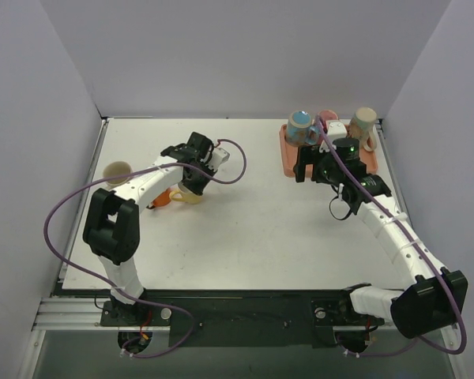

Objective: Turn the mug right side up

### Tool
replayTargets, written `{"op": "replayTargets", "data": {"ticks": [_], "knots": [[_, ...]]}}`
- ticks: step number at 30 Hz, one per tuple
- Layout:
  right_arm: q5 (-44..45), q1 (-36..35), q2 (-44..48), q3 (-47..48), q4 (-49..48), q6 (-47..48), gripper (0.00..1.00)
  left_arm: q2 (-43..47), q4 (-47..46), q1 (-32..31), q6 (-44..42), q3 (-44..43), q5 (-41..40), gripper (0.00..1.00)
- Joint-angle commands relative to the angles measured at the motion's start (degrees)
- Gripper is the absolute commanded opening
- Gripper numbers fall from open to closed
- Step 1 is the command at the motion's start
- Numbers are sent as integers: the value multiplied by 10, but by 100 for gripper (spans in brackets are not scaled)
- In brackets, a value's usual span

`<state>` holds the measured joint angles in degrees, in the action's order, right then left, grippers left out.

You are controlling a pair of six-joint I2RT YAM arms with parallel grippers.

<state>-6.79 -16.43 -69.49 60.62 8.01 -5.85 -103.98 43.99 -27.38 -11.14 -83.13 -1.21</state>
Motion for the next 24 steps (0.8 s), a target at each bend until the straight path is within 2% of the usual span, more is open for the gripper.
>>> {"op": "replayTargets", "data": {"ticks": [1,6,10,11,12,13,15,18,21,24], "knots": [[16,28,3,-2,0,12,91,0,-22,2,-3,-5,4,12],[-10,96,-45,34,-3,36,90,0,-23,4,-12,0,7,22],[-38,147,-113,93,-3,43,88,11,-22,8,-19,-1,12,36],[-37,155,-137,105,-4,40,86,15,-19,10,-20,-2,12,42],[-35,169,-166,125,-4,38,85,19,-18,11,-21,-3,26,43],[-19,173,-178,133,-5,39,84,26,-18,14,-21,-4,30,50],[-1,180,-225,161,-9,48,81,40,-14,16,-23,-7,37,57],[26,179,-303,222,-11,75,77,58,7,17,-27,-21,45,58],[34,182,-380,289,1,109,63,83,34,19,-27,-56,44,58],[54,182,-461,369,17,131,62,113,49,22,-21,-85,50,59]]}}
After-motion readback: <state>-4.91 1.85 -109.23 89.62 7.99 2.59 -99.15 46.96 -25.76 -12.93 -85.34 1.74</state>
